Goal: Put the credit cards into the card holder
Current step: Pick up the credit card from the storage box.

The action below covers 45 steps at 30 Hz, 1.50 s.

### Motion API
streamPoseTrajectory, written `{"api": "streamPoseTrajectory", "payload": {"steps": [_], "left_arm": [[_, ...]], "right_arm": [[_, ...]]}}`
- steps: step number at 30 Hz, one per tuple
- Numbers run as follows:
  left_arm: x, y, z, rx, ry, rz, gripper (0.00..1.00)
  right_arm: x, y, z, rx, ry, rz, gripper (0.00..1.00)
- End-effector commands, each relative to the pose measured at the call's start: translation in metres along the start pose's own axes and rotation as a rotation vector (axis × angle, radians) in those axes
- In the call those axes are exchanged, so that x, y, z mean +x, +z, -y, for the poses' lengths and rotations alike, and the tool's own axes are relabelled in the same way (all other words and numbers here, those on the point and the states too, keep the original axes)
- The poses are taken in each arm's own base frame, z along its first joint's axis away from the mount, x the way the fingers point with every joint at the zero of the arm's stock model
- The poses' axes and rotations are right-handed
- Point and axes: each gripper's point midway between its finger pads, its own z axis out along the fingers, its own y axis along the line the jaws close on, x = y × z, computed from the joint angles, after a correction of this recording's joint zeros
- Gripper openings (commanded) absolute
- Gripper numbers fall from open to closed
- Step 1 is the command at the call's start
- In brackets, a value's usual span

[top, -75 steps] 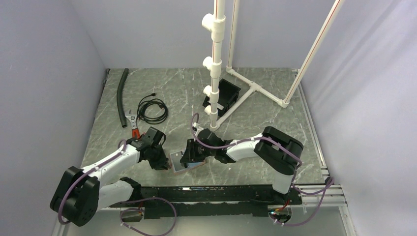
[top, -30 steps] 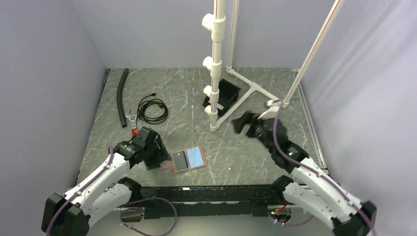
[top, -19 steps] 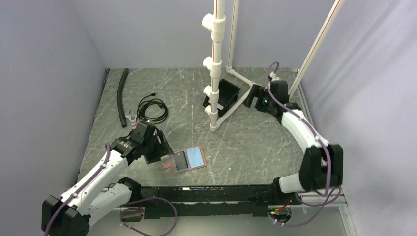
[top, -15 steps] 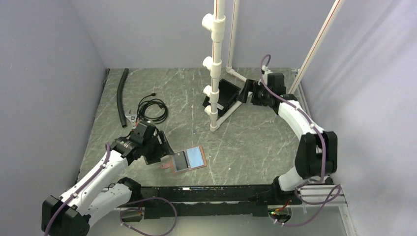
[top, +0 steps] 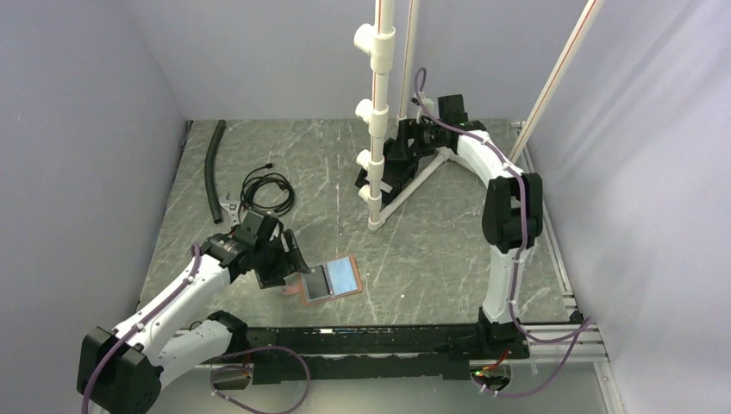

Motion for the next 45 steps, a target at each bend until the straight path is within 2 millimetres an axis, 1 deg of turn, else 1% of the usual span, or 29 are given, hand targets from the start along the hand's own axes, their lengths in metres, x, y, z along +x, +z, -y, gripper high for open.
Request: {"api": "streamPoseTrajectory", "payload": {"steps": [1, 2, 3, 6, 9, 13, 19, 22, 27, 31, 34, 40, 45], "left_arm": [[-0.010, -0.004, 0.018, 0.057, 0.012, 0.016, 0.77], [-0.010, -0.003, 0.018, 0.058, 0.010, 0.012, 0.77], [-0.009, -0.002, 0.019, 0.060, 0.008, 0.008, 0.77], [-0.008, 0.000, 0.019, 0.061, 0.005, -0.001, 0.76], [-0.007, 0.000, 0.019, 0.061, 0.006, -0.005, 0.77], [-0.006, 0.000, 0.018, 0.061, 0.010, -0.010, 0.77], [-0.004, 0.000, 0.018, 0.066, 0.011, -0.013, 0.76], [-0.004, 0.000, 0.017, 0.067, 0.013, -0.012, 0.76], [-0.004, 0.001, 0.017, 0.066, 0.015, -0.017, 0.76], [-0.004, 0.001, 0.018, 0.069, 0.018, -0.018, 0.76], [-0.003, 0.002, 0.018, 0.071, 0.020, -0.022, 0.76], [-0.004, 0.002, 0.018, 0.069, 0.021, -0.021, 0.77], [-0.004, 0.002, 0.019, 0.071, 0.024, -0.024, 0.76]], "right_arm": [[-0.001, 0.014, -0.023, -0.039, -0.107, -0.074, 0.81], [0.000, 0.018, -0.025, -0.038, -0.108, -0.093, 0.82], [0.007, 0.026, -0.022, -0.037, -0.102, -0.128, 0.82], [0.017, 0.039, -0.022, -0.020, -0.099, -0.198, 0.80], [0.022, 0.044, -0.023, -0.017, -0.095, -0.231, 0.79], [0.029, 0.050, -0.031, -0.054, -0.095, -0.254, 0.80], [0.047, 0.062, -0.036, -0.051, -0.102, -0.319, 0.80], [0.055, 0.069, -0.035, -0.035, -0.113, -0.348, 0.80], [0.060, 0.074, -0.032, -0.022, -0.116, -0.363, 0.79], [0.066, 0.075, -0.034, -0.033, -0.115, -0.388, 0.77], [0.067, 0.073, -0.040, -0.062, -0.114, -0.386, 0.73], [0.054, 0.063, -0.051, -0.126, -0.102, -0.341, 0.59], [0.050, 0.057, -0.048, -0.130, -0.092, -0.328, 0.52]]}}
